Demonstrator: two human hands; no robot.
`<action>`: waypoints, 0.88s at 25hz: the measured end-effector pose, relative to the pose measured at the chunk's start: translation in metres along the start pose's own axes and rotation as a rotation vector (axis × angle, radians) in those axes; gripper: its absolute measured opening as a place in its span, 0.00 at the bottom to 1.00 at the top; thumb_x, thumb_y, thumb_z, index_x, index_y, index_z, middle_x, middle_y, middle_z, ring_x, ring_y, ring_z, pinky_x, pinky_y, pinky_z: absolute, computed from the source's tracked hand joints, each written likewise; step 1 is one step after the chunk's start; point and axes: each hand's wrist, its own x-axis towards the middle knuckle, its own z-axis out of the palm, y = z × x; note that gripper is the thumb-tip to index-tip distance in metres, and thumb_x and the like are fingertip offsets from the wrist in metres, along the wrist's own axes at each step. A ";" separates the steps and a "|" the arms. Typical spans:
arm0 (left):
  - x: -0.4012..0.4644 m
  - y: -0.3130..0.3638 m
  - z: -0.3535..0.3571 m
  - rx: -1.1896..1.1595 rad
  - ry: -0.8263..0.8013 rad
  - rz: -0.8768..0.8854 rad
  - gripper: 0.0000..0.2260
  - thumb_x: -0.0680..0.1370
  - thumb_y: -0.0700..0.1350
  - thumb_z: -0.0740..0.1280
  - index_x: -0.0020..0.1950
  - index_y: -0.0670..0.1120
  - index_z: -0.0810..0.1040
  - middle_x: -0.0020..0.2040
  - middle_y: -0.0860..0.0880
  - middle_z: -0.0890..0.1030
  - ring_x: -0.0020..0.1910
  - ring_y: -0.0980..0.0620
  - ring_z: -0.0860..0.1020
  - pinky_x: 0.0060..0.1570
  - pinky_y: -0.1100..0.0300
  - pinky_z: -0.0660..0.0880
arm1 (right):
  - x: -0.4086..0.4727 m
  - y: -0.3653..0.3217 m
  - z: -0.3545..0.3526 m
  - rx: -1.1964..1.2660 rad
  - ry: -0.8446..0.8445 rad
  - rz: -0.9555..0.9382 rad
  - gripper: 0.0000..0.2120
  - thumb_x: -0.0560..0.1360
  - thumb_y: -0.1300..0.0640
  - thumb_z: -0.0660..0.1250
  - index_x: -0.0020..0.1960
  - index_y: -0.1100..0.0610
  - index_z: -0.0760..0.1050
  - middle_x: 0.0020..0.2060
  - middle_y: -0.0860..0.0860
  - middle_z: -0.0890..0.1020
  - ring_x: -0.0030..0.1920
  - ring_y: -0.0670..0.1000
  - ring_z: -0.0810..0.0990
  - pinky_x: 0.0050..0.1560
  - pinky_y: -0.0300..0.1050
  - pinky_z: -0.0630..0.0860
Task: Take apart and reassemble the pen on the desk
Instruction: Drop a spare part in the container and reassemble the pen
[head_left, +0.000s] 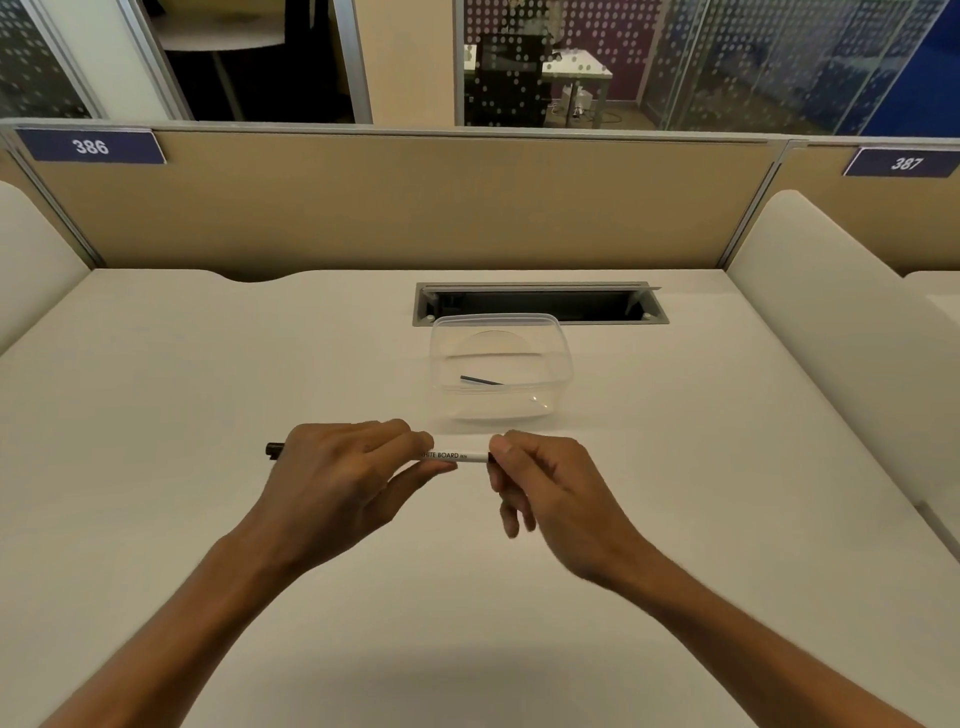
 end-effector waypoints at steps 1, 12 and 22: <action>0.002 0.000 -0.001 -0.053 -0.007 -0.040 0.14 0.77 0.54 0.64 0.42 0.45 0.83 0.30 0.52 0.79 0.23 0.48 0.74 0.20 0.60 0.67 | -0.002 0.001 -0.001 -0.286 0.092 -0.175 0.15 0.81 0.51 0.56 0.38 0.53 0.73 0.25 0.47 0.72 0.26 0.50 0.73 0.28 0.45 0.70; 0.008 -0.005 -0.004 -0.487 -0.100 -0.215 0.15 0.75 0.59 0.65 0.43 0.51 0.84 0.26 0.61 0.70 0.25 0.57 0.67 0.25 0.60 0.63 | 0.007 0.003 -0.026 -0.825 0.101 -0.734 0.09 0.82 0.54 0.57 0.50 0.57 0.73 0.35 0.51 0.77 0.28 0.52 0.69 0.24 0.47 0.68; 0.002 -0.003 -0.001 0.024 0.034 0.083 0.12 0.78 0.51 0.67 0.44 0.44 0.82 0.30 0.49 0.79 0.24 0.48 0.74 0.20 0.59 0.68 | 0.002 -0.009 -0.011 0.414 -0.234 0.287 0.23 0.83 0.52 0.55 0.30 0.53 0.68 0.21 0.45 0.62 0.18 0.49 0.72 0.24 0.36 0.65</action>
